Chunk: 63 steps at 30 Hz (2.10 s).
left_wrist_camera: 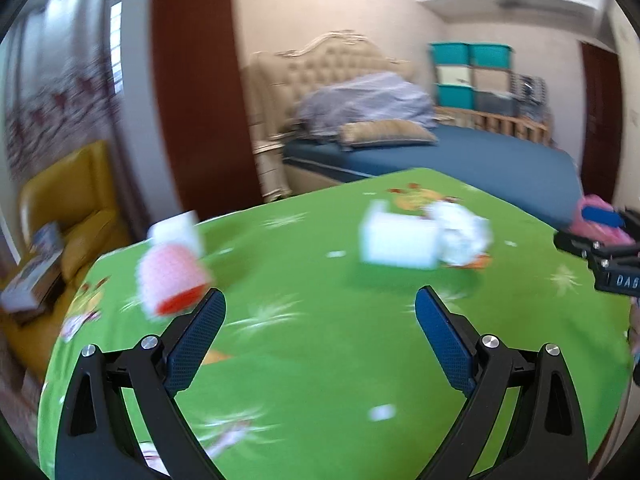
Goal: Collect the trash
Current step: 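Move both open tools back over the table, then grasp a white foam block with the left tool while the right tool grasps a folded tissue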
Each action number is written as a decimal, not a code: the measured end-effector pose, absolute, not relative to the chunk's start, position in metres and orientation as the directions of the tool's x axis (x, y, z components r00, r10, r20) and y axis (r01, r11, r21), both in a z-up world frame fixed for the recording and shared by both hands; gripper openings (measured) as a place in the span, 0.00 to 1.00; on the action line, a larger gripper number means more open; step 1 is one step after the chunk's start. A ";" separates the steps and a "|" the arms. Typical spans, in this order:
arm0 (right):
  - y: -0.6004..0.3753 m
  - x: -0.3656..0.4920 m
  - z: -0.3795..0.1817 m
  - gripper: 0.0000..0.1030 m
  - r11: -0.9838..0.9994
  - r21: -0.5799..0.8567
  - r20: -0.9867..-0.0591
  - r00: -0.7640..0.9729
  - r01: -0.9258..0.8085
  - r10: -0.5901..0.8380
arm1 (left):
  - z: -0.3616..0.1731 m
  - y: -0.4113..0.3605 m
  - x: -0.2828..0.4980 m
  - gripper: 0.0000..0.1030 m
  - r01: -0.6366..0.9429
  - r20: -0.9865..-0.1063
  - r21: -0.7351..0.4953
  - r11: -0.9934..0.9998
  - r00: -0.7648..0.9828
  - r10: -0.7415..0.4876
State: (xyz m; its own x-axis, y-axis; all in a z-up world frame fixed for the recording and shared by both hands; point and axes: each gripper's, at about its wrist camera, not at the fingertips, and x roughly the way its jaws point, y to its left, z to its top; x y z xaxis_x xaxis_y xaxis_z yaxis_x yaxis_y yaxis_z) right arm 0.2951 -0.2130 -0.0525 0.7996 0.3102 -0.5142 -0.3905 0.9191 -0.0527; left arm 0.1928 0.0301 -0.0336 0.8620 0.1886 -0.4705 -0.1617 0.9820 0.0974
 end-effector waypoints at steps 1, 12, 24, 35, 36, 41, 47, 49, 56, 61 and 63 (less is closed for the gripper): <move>-0.203 0.298 -0.054 0.82 0.916 -0.053 -0.522 0.792 -0.399 0.315 | -0.033 0.046 0.189 0.87 -0.198 -0.471 0.088 0.976 0.855 0.216; -0.139 0.367 -0.075 0.81 0.914 -0.061 -0.623 0.731 -0.400 0.279 | -0.045 0.130 0.166 0.87 -0.338 -0.512 0.030 0.941 0.803 0.305; -0.124 0.395 -0.088 0.36 0.887 -0.011 -0.671 0.662 -0.461 0.335 | -0.060 0.172 0.174 0.87 -0.413 -0.575 -0.047 0.910 0.756 0.313; -0.102 0.343 -0.076 0.35 0.739 0.026 -0.615 0.572 -0.674 0.543 | -0.057 0.177 0.215 0.87 -0.441 -0.637 -0.072 0.895 0.711 0.300; -0.102 0.339 -0.074 0.35 0.733 0.028 -0.611 0.569 -0.680 0.551 | -0.058 0.176 0.216 0.87 -0.443 -0.643 -0.073 0.894 0.706 0.297; -0.133 0.338 -0.064 0.35 0.787 0.064 -0.578 0.620 -0.614 0.531 | -0.052 0.151 0.215 0.87 -0.406 -0.636 -0.087 0.910 0.725 0.263; -0.178 0.338 -0.055 0.35 0.863 0.033 -0.543 0.716 -0.504 0.439 | -0.045 0.089 0.247 0.87 -0.291 -0.624 -0.074 0.954 0.760 0.183; -0.191 0.334 -0.056 0.35 0.871 0.027 -0.537 0.728 -0.490 0.426 | -0.047 0.066 0.266 0.87 -0.250 -0.630 -0.073 0.965 0.762 0.150; -0.220 0.316 -0.062 0.35 0.888 0.024 -0.529 0.747 -0.460 0.401 | -0.063 0.011 0.334 0.87 -0.184 -0.652 -0.050 0.982 0.750 0.108; -0.226 0.306 -0.064 0.35 0.889 0.040 -0.528 0.745 -0.457 0.407 | -0.075 0.002 0.360 0.49 -0.182 -0.689 -0.043 0.982 0.717 0.103; -0.225 0.299 -0.065 0.35 0.888 0.039 -0.527 0.745 -0.459 0.408 | -0.074 0.003 0.355 0.33 -0.191 -0.682 -0.037 0.981 0.722 0.115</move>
State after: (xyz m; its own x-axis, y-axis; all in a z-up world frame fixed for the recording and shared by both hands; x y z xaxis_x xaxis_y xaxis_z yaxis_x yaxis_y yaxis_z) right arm 0.2987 -0.2251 -0.0652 0.7454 0.4083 -0.5270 -0.4588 0.8877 0.0388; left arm 0.3548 0.0026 -0.0737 0.7221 0.1147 -0.6823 -0.1908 0.9809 -0.0371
